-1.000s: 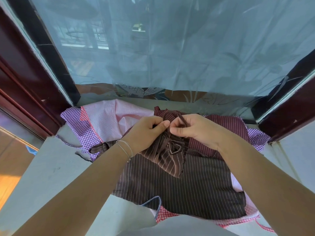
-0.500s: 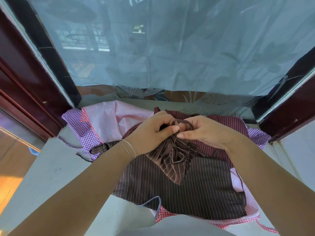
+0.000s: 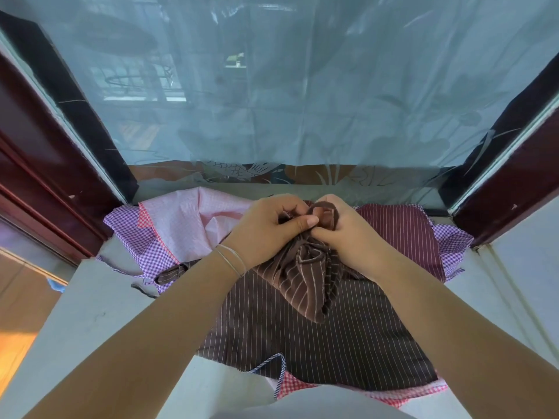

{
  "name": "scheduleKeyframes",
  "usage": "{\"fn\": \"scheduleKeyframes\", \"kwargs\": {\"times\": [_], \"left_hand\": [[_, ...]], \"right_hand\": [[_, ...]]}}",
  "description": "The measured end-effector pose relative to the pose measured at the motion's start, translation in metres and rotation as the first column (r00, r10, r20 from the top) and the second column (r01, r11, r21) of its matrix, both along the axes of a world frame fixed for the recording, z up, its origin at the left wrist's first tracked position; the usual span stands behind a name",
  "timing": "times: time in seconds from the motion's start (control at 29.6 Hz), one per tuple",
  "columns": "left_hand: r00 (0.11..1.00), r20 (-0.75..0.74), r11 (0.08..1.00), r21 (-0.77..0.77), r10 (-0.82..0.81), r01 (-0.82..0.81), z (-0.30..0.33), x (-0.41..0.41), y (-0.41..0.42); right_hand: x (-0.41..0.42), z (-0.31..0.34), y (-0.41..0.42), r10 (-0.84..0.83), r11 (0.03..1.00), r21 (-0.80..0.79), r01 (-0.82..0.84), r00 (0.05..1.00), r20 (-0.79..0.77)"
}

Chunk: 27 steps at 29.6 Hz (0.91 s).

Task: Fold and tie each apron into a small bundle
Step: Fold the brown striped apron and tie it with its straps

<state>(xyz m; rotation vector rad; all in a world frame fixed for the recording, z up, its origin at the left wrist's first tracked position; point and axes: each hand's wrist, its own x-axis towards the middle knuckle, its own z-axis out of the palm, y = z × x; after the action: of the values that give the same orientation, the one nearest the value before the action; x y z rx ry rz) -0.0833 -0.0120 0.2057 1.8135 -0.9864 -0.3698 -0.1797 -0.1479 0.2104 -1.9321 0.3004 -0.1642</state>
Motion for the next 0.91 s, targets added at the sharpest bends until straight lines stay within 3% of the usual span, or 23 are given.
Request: {"fn": "scheduleKeyframes", "kwargs": {"times": [0.14,0.2,0.27,0.34,0.44,0.51,0.61,0.71,0.78,0.81,0.84,0.88,0.91], "left_hand": [[0.998,0.014,0.998,-0.033,-0.056,0.057,0.000,-0.001,-0.001],[0.995,-0.044,0.991,-0.100,-0.090,0.085,0.004,-0.002,0.000],[0.992,-0.085,0.981,-0.177,-0.091,0.075,0.006,-0.002,-0.001],[0.990,-0.115,0.964,-0.260,-0.078,0.046,0.008,-0.001,0.000],[0.972,-0.217,0.942,-0.336,-0.088,0.010,0.006,0.002,0.004],[0.955,-0.271,0.936,-0.353,-0.122,0.019,0.004,0.004,0.007],[0.945,-0.279,0.928,-0.367,-0.173,0.062,0.003,0.002,0.008],[0.965,-0.187,0.933,-0.342,-0.182,0.109,0.006,0.002,0.008],[0.973,-0.137,0.945,-0.298,-0.184,0.137,0.006,0.004,0.008],[0.977,-0.115,0.952,-0.269,-0.180,0.144,0.005,0.006,0.010],[0.977,-0.105,0.957,-0.244,-0.186,0.156,0.003,0.007,0.011],[0.974,-0.097,0.958,-0.224,-0.203,0.178,0.002,0.009,0.012],[0.971,-0.089,0.958,-0.208,-0.221,0.199,0.001,0.009,0.013]], "right_hand": [[-0.001,-0.003,0.002,0.003,0.996,0.089,-0.001,1.000,-0.024],[-0.004,0.000,0.001,0.060,0.958,0.282,-0.055,0.998,-0.009],[-0.007,0.002,-0.002,0.126,0.803,0.584,-0.119,0.992,0.028],[-0.009,0.002,-0.008,0.169,0.629,0.762,-0.153,0.984,0.058],[-0.011,-0.006,-0.016,0.245,0.510,0.834,-0.210,0.965,0.093],[-0.012,-0.012,-0.019,0.270,0.486,0.846,-0.220,0.958,0.095],[-0.013,-0.019,-0.016,0.229,0.504,0.842,-0.191,0.970,0.082],[-0.010,-0.014,-0.011,0.171,0.545,0.818,-0.185,0.979,0.108],[-0.010,-0.001,-0.011,0.128,0.702,0.695,-0.156,0.987,0.092],[-0.012,0.006,-0.011,0.113,0.854,0.501,-0.142,0.990,0.088],[-0.014,0.015,-0.010,0.112,0.972,0.197,-0.125,0.991,0.075],[-0.015,0.022,-0.009,0.125,0.986,-0.122,-0.117,0.990,0.062],[-0.015,0.028,-0.007,0.153,0.923,-0.363,-0.131,0.988,0.033]]}}
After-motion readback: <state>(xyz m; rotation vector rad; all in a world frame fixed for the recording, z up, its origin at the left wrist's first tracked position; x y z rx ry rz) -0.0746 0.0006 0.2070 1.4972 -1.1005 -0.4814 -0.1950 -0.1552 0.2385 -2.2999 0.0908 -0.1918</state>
